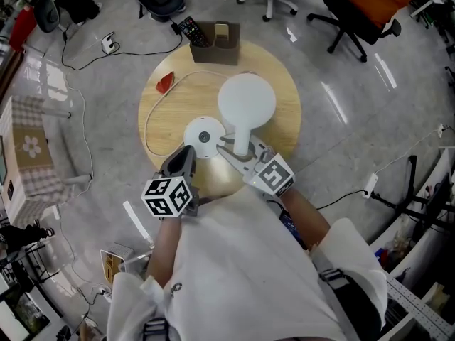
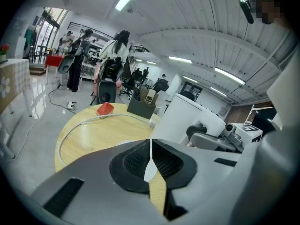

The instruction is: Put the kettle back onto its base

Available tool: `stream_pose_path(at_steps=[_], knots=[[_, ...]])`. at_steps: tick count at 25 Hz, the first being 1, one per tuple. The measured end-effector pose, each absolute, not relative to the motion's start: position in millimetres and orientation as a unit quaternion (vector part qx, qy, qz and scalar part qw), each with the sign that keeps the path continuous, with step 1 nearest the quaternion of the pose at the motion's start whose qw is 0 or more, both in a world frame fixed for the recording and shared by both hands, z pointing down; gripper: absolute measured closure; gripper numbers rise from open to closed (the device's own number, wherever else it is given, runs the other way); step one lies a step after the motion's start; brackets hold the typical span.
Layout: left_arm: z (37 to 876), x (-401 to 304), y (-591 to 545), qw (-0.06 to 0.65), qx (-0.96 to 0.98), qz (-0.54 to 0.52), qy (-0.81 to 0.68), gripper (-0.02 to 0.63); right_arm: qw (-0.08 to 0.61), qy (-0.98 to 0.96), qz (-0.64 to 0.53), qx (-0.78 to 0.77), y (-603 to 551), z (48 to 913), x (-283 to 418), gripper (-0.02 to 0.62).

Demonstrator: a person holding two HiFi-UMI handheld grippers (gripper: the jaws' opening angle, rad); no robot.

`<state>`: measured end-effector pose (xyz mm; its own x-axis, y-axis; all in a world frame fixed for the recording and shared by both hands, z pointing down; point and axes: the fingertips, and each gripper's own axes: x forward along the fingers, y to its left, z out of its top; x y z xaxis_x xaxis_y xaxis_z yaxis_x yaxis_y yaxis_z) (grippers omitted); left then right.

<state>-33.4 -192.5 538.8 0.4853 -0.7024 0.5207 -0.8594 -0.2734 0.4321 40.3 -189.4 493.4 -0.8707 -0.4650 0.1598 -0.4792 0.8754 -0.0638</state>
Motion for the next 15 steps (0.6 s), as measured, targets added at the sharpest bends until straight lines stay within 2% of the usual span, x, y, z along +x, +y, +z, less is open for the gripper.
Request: stream_pose_path(at_steps=[15], knots=[[545.3,-36.2,-197.5,0.359,0.774,0.107,-0.510,0.571,0.073,-0.962,0.067,0.256,-201.1,489.0,34.2,0.526]])
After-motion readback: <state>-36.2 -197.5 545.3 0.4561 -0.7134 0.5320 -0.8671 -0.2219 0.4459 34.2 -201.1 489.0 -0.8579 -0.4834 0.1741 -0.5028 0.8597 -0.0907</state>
